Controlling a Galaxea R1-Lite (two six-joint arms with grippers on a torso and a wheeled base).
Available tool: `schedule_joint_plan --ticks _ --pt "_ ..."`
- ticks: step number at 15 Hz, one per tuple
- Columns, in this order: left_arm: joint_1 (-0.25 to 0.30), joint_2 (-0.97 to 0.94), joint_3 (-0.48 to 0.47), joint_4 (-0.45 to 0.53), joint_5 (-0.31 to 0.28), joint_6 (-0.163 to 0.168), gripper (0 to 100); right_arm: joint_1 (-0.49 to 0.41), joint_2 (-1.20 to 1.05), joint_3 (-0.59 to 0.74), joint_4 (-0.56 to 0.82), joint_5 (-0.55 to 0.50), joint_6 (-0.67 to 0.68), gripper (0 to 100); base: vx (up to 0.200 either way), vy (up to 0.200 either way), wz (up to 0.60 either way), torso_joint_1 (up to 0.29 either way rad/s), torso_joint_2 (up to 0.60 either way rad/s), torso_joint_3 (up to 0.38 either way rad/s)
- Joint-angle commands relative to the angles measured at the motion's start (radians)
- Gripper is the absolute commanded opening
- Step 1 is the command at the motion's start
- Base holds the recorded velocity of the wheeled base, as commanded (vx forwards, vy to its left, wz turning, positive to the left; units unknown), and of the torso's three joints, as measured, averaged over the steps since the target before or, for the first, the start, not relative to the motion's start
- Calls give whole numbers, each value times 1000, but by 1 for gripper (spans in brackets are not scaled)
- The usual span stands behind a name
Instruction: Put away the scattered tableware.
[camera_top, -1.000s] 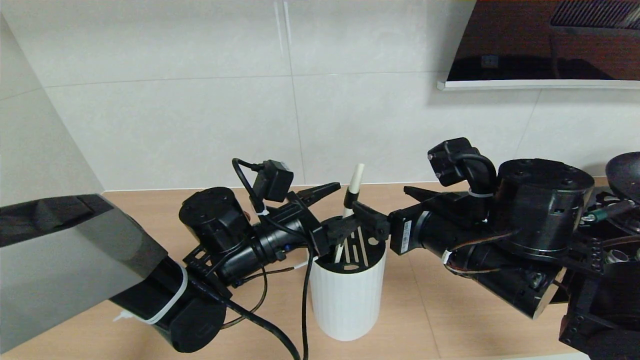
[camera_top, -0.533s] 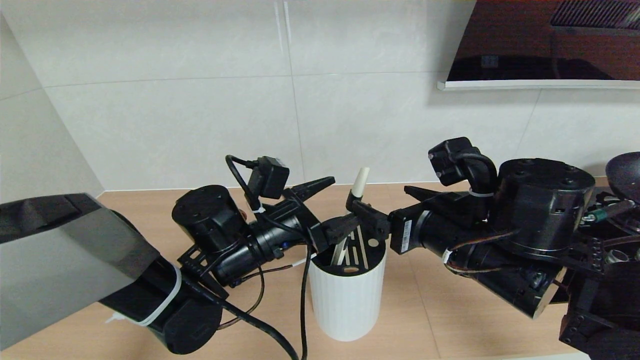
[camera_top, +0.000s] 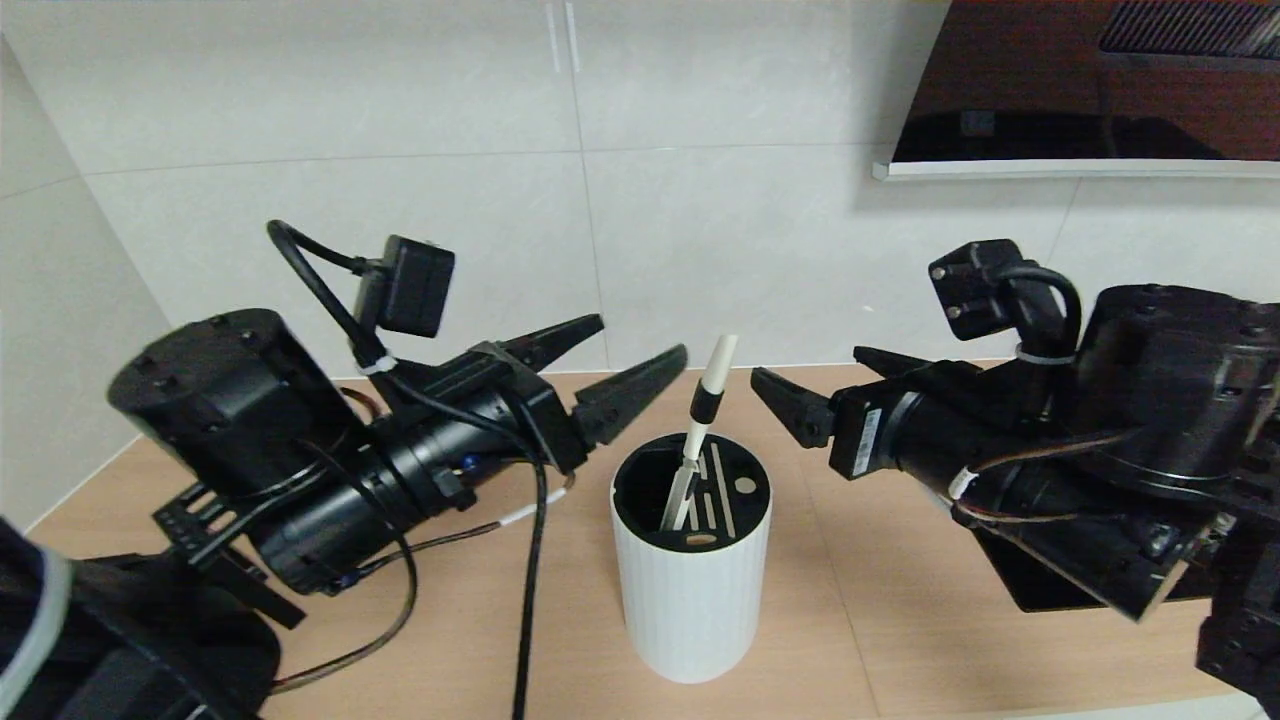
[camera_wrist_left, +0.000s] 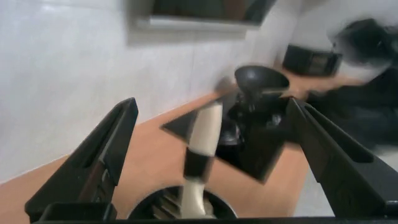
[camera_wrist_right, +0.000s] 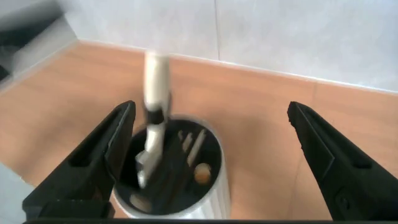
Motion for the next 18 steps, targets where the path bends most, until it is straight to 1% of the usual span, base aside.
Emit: schedule_joint_plan --ticks 1,2,3,4,5,6,7,8,9,10,11,12,13,14,15,16,17,18 --pt "0 -330 10 338 55 -12 100 -21 -81 20 3 3 -1 100 0 0 0 0 0 0" --pt "0 -330 10 338 55 -12 100 -21 -81 20 3 3 -1 100 0 0 0 0 0 0" --pt "11 -502 -10 639 58 -11 100 -71 -148 41 4 0 -9 100 0 0 0 0 0 0" --pt "20 -576 -15 751 58 -9 100 -93 -199 59 4 1 -30 100 0 0 0 0 0 0" --pt "26 -623 -30 826 58 -9 100 -116 -249 64 9 1 -62 100 0 0 0 0 0 0" --pt "35 -672 -32 869 59 -9 100 -148 -314 76 9 0 -73 100 0 0 0 0 0 0" --pt "58 -717 -15 886 59 -11 100 -177 -378 109 12 1 -75 100 0 0 0 0 0 0" --pt "92 -761 18 886 59 -9 100 -215 -444 158 29 0 -75 100 0 0 0 0 0 0" --pt "112 -806 50 887 59 -9 100 -280 -519 222 70 4 -75 100 0 0 0 0 0 0" --pt "123 -847 80 887 59 -11 100 -341 -594 274 118 11 -76 100 0 0 0 0 0 0" --pt "129 -881 105 887 61 -11 100 -376 -650 302 155 17 -76 100 0 0 0 0 0 0" --pt "141 -956 160 889 65 -12 100 -426 -745 322 222 26 -76 100 0 0 0 0 0 0" --pt "161 -1057 241 893 81 -15 100 -444 -848 322 313 29 -76 100 0 0 0 0 0 0" --pt "167 -1096 275 899 82 -15 100 -444 -889 322 351 29 -76 100 0 0 0 0 0 0" --pt "206 -1235 367 935 82 -18 100 -444 -1041 322 521 27 -87 100 0 0 0 0 0 0" --pt "239 -1312 399 978 82 -18 100 -453 -1127 317 625 20 -98 100 0 0 0 0 0 0" --pt "281 -1387 410 1034 82 -18 100 -491 -1205 320 702 17 -102 100 0 0 0 0 0 0" --pt "315 -1439 410 1087 81 -15 100 -547 -1268 323 751 20 -113 100 0 0 0 0 0 0"
